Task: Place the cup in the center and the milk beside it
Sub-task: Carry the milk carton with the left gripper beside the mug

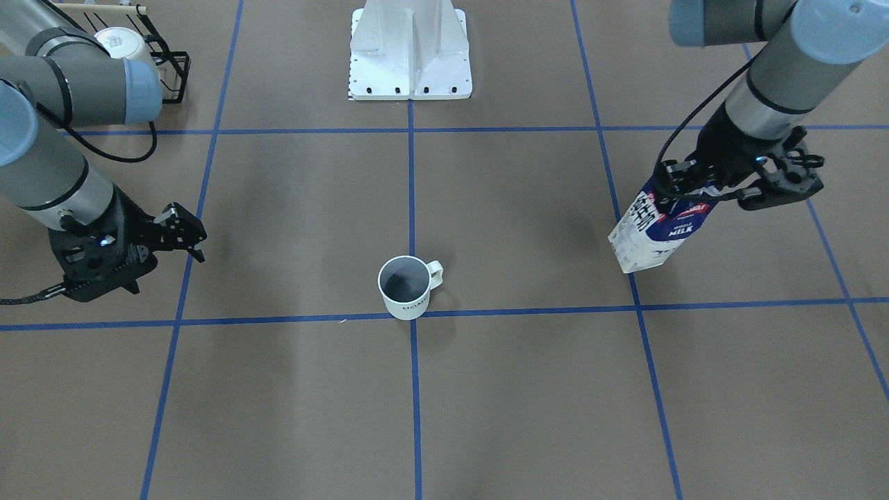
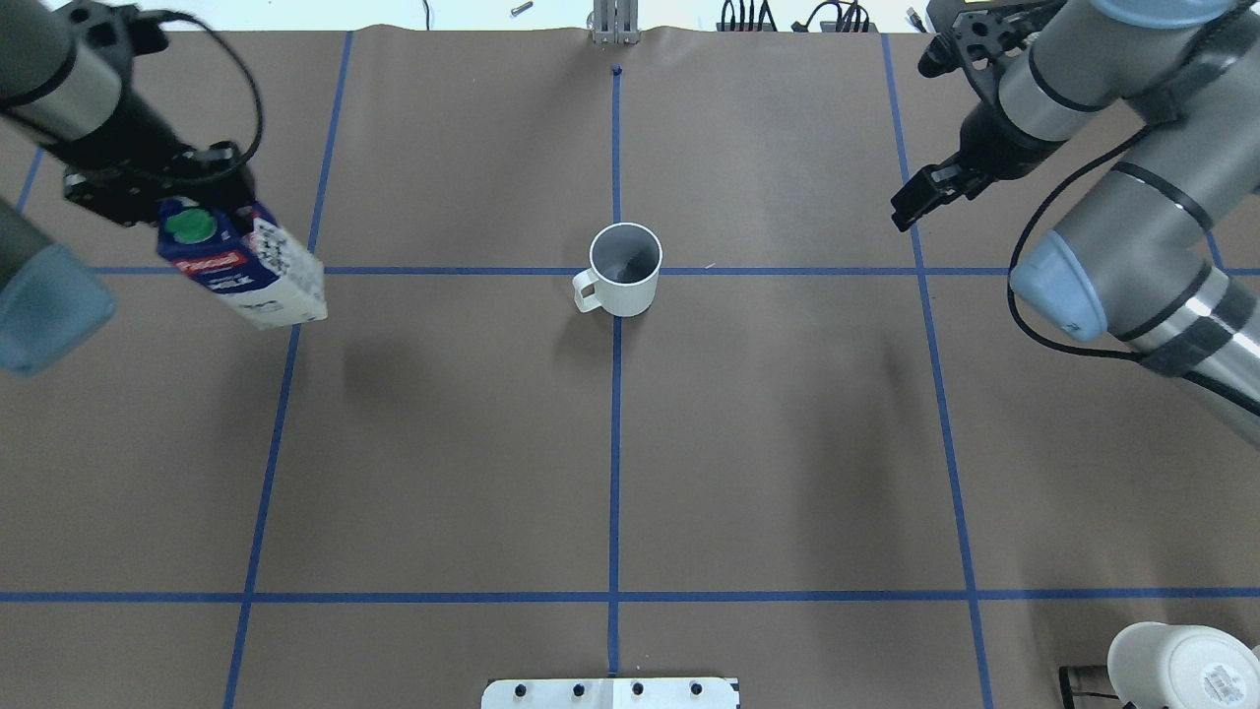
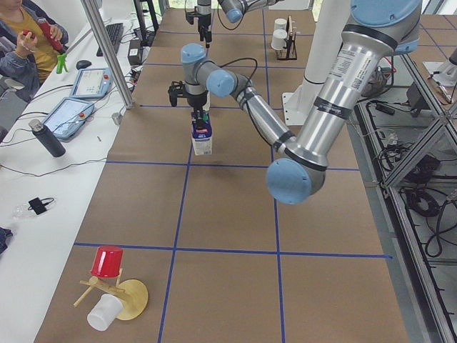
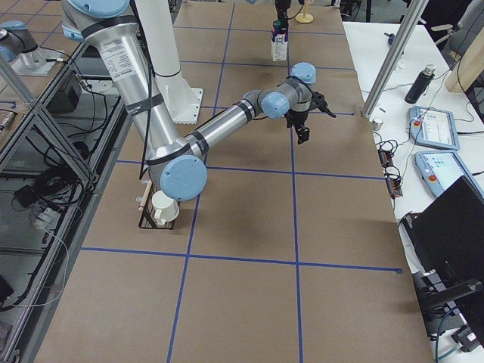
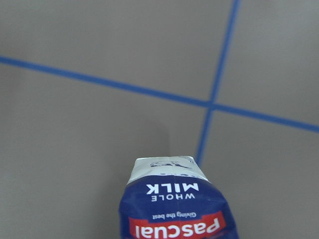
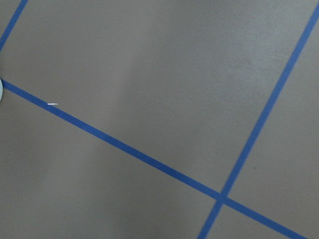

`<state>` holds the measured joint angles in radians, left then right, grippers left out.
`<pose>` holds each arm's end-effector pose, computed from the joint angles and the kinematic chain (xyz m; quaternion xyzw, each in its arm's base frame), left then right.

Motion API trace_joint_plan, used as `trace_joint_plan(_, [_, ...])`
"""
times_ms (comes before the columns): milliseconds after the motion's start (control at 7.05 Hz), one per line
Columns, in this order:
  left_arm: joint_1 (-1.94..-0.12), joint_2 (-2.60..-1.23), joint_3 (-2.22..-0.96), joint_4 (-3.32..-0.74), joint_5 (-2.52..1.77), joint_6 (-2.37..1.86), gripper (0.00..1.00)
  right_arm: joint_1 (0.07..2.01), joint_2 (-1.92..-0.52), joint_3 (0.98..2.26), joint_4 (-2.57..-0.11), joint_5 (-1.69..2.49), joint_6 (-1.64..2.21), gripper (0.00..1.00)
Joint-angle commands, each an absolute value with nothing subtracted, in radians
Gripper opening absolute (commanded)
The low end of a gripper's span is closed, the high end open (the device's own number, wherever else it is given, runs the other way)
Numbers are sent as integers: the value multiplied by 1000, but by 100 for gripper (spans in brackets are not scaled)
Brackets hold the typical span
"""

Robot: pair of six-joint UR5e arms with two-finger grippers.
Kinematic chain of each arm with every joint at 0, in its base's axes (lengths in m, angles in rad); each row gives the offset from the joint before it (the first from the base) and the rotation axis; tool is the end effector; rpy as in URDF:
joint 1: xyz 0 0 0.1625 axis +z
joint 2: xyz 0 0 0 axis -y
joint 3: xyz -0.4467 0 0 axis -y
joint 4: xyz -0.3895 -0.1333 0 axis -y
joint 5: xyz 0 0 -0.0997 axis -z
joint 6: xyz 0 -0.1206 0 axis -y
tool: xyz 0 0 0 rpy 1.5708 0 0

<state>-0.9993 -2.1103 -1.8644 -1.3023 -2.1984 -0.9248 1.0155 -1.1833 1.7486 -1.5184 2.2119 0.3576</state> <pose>0.2871 -0.5619 0.2866 -0.0075 0.3975 -0.0759 0.9144 -0.2828 -0.5718 0.3885 0.1266 -0.3966 -0.1845 0.8903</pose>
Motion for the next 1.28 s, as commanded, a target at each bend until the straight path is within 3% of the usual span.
trace_joint_plan(0, [-936,-2429,-1558,-1372,-2157,-864,10,1110,-1374,1847,-1519,2217,351,100])
trace_joint_plan(284, [-873,-2596,-1252,-1564,-2152,-841,10,1155,-1433,1855,-1519,2212,353,100])
trace_joint_plan(709, [-815,-2646,-1198,-1562,-2088,-853,11,1154,-1434,1848,-1520,2204,359,100])
trace_joint_plan(851, [-807,-2643,-1197,-1560,-2088,-859,22,1154,-1434,1848,-1520,2204,359,100])
trace_joint_plan(993, [-805,-2645,-1198,-1563,-2088,-859,94,1154,-1434,1848,-1520,2206,360,100])
trace_joint_plan(1135, [-805,-2642,-1198,-1563,-2088,-861,98,1152,-1433,1847,-1520,2206,360,100])
